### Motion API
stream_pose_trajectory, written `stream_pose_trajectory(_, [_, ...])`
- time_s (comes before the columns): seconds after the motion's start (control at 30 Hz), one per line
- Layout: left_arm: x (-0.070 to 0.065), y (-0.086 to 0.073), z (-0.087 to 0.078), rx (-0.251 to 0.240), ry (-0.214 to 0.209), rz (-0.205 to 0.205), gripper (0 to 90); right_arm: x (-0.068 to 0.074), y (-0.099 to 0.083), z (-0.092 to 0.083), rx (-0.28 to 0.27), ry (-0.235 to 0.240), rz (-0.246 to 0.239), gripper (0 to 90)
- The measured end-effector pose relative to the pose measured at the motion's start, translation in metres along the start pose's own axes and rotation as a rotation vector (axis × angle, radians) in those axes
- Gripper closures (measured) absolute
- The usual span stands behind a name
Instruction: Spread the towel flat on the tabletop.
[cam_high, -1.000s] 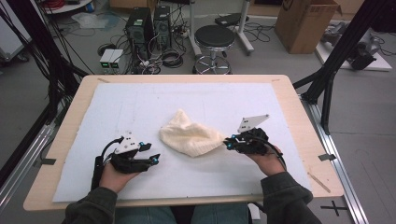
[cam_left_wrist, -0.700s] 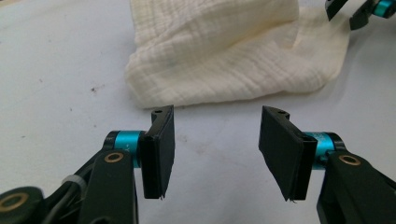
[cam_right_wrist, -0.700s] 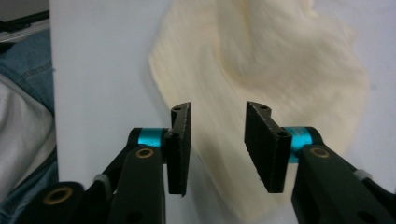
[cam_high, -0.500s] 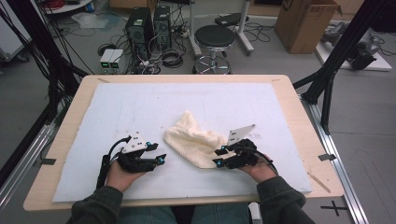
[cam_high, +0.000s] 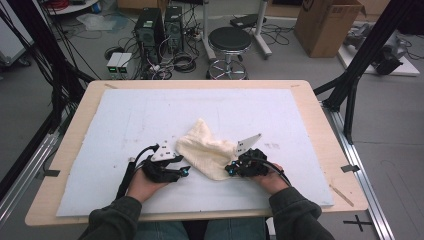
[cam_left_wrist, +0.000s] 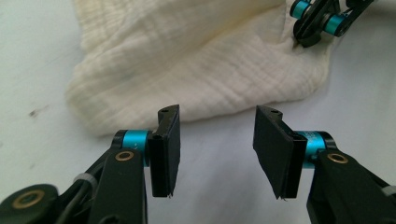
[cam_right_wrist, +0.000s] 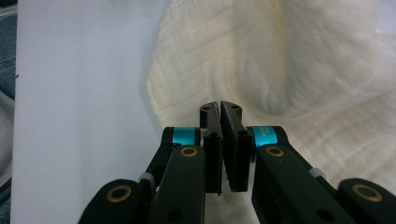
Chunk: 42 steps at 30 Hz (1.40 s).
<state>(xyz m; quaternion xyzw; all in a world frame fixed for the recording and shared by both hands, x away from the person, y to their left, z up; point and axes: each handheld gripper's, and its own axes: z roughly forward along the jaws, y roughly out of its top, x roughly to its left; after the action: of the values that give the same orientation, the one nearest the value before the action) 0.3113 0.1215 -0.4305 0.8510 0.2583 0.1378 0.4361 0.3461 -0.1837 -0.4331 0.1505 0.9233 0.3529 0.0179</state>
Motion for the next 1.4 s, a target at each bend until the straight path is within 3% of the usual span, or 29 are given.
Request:
stream_pose_trajectory(0.07, [-0.001,0.004,0.009,0.009,-0.007,0.022,51.2,0.0,0.0,0.0,0.0,-0.001,-0.003,87.5])
stream_pose_trajectory(0.27, [0.004,0.014,0.026,0.04,-0.032,0.026,55.0,-0.004,-0.003,-0.008,-0.026,-0.003,0.006,83.1])
stream_pose_trajectory(0.37, [0.006,0.013,0.034,0.075,-0.029,0.039,64.6,-0.008,-0.008,-0.012,-0.029,0.005,0.023,68.8])
stream_pose_trajectory(0.47, [0.007,0.012,0.036,0.072,-0.035,0.039,75.7,-0.008,-0.013,-0.017,-0.016,-0.037,0.016,57.8])
stream_pose_trajectory(0.53, [0.007,0.012,0.035,0.073,-0.026,0.051,86.1,-0.011,-0.017,-0.016,0.001,-0.035,0.043,57.7])
stream_pose_trajectory(0.57, [0.008,0.012,0.034,0.072,-0.024,0.051,87.2,-0.011,-0.019,-0.016,-0.011,-0.034,0.046,60.3])
stream_pose_trajectory(0.63, [0.007,0.014,0.028,0.054,-0.021,0.051,88.2,-0.01,-0.018,-0.016,-0.009,-0.056,0.032,73.3])
stream_pose_trajectory(0.73, [0.005,0.017,0.014,0.029,-0.013,0.069,88.3,-0.006,-0.015,-0.014,-0.007,-0.045,0.001,85.9])
stream_pose_trajectory(0.8, [0.004,0.021,0.001,0.039,-0.003,0.103,88.3,-0.003,-0.013,-0.013,-0.003,-0.046,-0.012,86.9])
stream_pose_trajectory(1.0, [-0.002,0.037,-0.048,0.028,0.0,0.156,88.3,0.014,0.003,-0.013,-0.058,0.007,-0.053,87.6])
stream_pose_trajectory(1.13, [0.001,0.046,-0.067,0.039,-0.016,0.167,88.2,0.023,0.012,-0.014,-0.092,0.022,-0.081,88.7])
stream_pose_trajectory(1.23, [0.014,0.047,-0.055,0.054,-0.014,0.144,88.0,0.021,0.012,-0.015,-0.084,-0.002,-0.078,89.6])
stream_pose_trajectory(1.33, [0.029,0.047,-0.025,0.087,-0.021,0.114,88.0,0.013,0.008,-0.016,-0.075,-0.016,-0.046,89.6])
stream_pose_trajectory(1.4, [0.037,0.046,-0.004,0.097,-0.033,0.072,88.0,0.011,0.007,-0.016,-0.078,-0.011,-0.023,87.9])
